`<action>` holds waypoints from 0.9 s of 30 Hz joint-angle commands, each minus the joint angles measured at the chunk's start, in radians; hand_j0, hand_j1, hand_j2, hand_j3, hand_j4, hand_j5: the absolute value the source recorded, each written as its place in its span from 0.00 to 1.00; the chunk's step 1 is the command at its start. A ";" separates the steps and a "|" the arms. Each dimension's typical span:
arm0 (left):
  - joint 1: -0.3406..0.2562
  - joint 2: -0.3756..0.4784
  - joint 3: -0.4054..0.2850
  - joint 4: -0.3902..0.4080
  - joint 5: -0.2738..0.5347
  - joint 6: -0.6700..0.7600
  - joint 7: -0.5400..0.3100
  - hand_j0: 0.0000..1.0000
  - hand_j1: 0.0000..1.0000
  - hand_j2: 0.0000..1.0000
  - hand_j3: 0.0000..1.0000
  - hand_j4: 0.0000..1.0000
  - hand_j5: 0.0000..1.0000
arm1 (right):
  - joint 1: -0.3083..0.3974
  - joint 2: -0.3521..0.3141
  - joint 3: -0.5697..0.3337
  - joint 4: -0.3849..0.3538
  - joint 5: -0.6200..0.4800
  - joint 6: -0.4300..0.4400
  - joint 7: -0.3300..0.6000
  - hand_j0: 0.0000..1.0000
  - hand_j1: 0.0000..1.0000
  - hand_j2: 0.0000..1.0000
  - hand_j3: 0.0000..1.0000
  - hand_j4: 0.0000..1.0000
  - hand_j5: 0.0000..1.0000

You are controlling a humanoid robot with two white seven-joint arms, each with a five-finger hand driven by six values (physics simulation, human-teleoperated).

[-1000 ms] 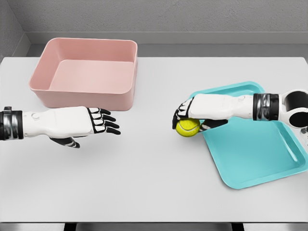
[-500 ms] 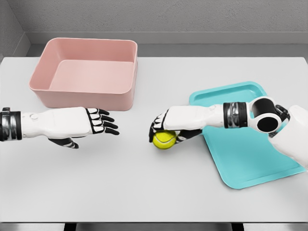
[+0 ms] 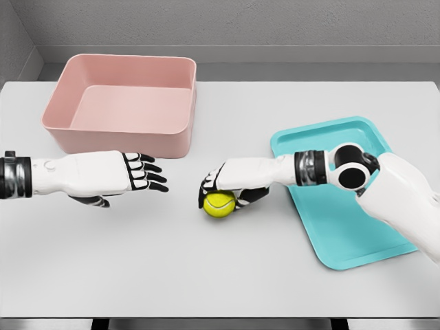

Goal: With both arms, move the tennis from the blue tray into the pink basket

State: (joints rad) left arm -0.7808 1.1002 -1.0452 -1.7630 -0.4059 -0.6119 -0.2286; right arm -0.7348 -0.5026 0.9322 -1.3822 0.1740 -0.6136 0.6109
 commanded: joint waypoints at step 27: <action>-0.002 0.006 -0.001 -0.001 -0.041 0.001 -0.291 1.00 1.00 1.00 1.00 1.00 1.00 | -0.029 0.004 0.005 0.028 0.024 0.003 0.000 1.00 1.00 1.00 1.00 1.00 1.00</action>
State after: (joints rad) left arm -0.7854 1.1061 -1.0470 -1.7638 -0.4481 -0.6124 -0.4496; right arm -0.7716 -0.4916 0.9411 -1.3501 0.2045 -0.6131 0.6111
